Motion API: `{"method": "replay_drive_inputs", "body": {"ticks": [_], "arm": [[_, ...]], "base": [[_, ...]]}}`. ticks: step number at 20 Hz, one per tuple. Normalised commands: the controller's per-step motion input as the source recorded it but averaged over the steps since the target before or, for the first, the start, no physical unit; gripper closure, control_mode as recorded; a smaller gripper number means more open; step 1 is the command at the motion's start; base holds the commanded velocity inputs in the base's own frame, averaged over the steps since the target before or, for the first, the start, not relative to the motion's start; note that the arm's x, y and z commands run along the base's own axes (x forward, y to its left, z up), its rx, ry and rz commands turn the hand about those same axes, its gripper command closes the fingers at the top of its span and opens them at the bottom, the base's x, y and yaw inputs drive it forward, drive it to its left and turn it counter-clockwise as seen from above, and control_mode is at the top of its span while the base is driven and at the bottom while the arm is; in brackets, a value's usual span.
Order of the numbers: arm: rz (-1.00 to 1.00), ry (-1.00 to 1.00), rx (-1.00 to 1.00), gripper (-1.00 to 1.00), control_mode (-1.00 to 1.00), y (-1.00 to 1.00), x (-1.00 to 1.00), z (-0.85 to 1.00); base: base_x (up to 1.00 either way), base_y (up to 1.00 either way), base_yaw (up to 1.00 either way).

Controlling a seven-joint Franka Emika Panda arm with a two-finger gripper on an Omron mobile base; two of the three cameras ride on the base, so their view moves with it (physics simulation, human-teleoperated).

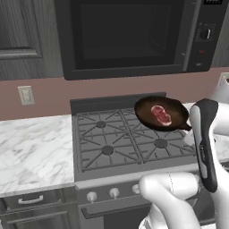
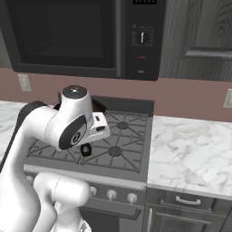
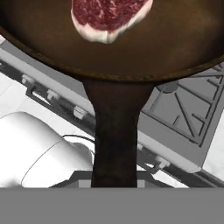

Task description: Pick up the pan with the steak in it and place it on the dining table. Then place the steak on the plate.

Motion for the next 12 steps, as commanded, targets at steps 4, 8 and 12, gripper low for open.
{"method": "replay_drive_inputs", "body": {"ticks": [4, 8, 12], "arm": [[0.12, 0.0, 0.0, 1.0, -1.0, 0.21, -0.78, 0.47], [0.13, 0.0, 0.0, 1.0, -1.0, 0.2, -0.75, 0.49], [0.13, -0.01, 0.0, 1.0, -1.0, 0.19, -0.78, 0.4]], "base": [[0.0, 0.0, 0.0], [0.0, 0.0, 0.0], [0.0, 0.0, 0.0]]}}
